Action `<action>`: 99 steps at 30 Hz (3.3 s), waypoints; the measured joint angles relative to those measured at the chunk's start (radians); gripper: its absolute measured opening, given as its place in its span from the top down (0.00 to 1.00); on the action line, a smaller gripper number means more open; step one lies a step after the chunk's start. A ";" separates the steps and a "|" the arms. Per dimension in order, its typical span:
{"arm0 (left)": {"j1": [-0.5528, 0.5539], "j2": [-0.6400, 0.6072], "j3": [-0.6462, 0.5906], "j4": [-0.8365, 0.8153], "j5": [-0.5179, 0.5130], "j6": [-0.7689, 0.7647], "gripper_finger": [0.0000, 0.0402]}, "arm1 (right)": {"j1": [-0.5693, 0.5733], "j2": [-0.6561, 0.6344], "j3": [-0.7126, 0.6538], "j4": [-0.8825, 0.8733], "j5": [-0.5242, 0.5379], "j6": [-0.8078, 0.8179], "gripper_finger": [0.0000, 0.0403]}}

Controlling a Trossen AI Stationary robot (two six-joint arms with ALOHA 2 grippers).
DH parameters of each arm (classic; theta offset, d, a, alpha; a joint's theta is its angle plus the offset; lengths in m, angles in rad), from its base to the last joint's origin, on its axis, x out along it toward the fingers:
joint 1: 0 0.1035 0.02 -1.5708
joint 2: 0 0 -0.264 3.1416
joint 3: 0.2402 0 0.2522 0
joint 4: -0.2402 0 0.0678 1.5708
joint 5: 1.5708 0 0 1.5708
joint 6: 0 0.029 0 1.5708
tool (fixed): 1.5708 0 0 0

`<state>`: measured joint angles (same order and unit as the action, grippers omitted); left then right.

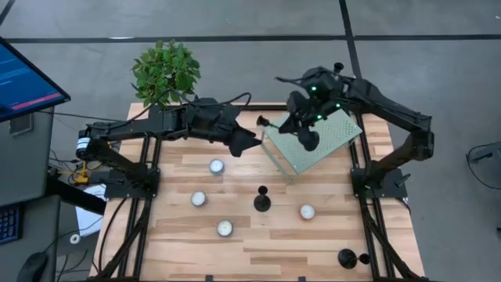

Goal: Pick & Place candle stick holders
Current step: Align the black candle holder with the other black candle holder on the shelf

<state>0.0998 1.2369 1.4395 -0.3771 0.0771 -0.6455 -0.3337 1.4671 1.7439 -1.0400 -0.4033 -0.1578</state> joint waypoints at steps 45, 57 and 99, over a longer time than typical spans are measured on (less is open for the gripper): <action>0.097 -0.067 0.000 0.137 -0.029 0.099 0.45 | -0.068 -1.112 -0.997 0.791 0.758 0.151 1.00; 0.177 -0.068 0.000 0.167 -0.030 0.123 0.46 | -0.068 -1.282 -1.294 1.002 0.926 0.104 0.99; 0.296 -0.085 0.000 0.228 -0.017 0.166 0.47 | -0.322 -1.431 -1.438 0.984 0.779 0.119 1.00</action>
<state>0.3953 1.1516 1.4395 -0.1491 0.0604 -0.4791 -0.6560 0.0364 0.3061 -0.0565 0.3758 -0.0391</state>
